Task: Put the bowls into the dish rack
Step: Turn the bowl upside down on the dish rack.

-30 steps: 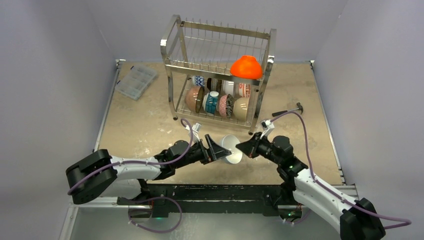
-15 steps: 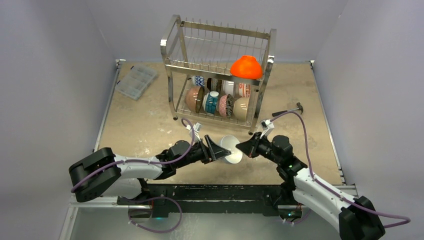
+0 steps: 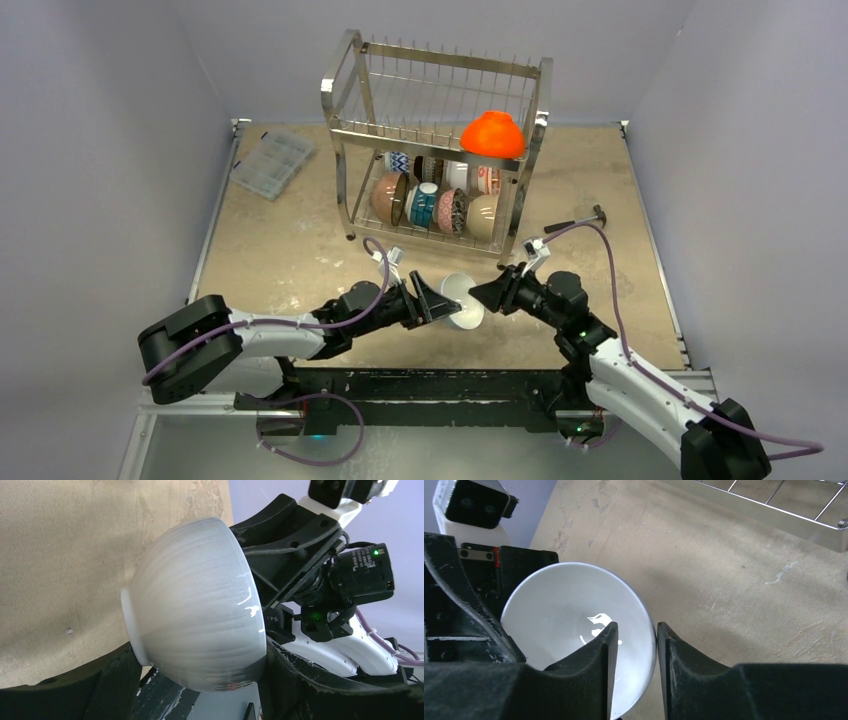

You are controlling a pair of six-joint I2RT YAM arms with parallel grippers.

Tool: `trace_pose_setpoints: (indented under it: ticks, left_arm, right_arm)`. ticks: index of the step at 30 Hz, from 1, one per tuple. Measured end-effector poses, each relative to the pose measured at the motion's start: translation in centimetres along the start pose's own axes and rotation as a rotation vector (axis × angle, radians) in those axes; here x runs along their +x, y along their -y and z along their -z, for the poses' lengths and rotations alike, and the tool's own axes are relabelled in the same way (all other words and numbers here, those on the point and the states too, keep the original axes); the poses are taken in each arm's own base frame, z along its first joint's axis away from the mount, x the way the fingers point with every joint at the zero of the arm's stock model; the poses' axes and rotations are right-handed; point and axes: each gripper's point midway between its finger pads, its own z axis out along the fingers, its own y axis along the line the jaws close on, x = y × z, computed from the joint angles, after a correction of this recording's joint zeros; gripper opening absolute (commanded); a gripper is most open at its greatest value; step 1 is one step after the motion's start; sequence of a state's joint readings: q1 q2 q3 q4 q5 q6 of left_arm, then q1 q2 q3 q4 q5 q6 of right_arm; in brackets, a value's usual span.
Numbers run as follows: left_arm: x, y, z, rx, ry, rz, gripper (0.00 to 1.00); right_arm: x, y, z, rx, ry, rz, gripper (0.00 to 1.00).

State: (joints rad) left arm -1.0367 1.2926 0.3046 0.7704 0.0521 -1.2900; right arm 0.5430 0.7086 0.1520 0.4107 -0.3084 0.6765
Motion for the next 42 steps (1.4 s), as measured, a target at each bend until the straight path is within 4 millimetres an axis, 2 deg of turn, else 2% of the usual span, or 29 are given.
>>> trace_pose_setpoints:
  ticks: [3,5,11,15,23,33,42]
  left_arm:
    - [0.1,-0.3,0.0,-0.012,-0.004,0.001,0.0]
    - [0.2,-0.6,0.1,-0.02,-0.006,0.001,0.0]
    - [0.1,-1.7,0.4,-0.048,-0.01,0.007,0.0]
    - [-1.0,-2.9,0.9,-0.072,0.01,0.021,0.0]
    - [-3.4,-3.6,1.9,-0.07,0.049,0.04,0.0]
    - [-5.2,-4.0,2.6,-0.058,0.057,-0.017,0.0]
    - [-8.1,-3.4,4.0,-0.074,0.097,-0.082,0.0]
  right_arm:
    - [-0.4,-0.3,0.1,-0.009,0.014,0.007,0.44]
    - [-0.4,-0.3,0.1,-0.01,0.017,0.008,0.51]
    - [-0.4,-0.3,0.1,-0.008,0.015,0.009,0.62]
    - [-0.4,-0.3,0.1,-0.01,0.018,0.009,0.71]
    - [-0.5,-0.4,0.2,-0.009,0.016,0.01,0.88]
    - [-0.4,-0.3,0.2,-0.007,0.013,0.01,0.99]
    - [-0.6,-0.5,0.2,-0.007,0.013,0.019,0.99]
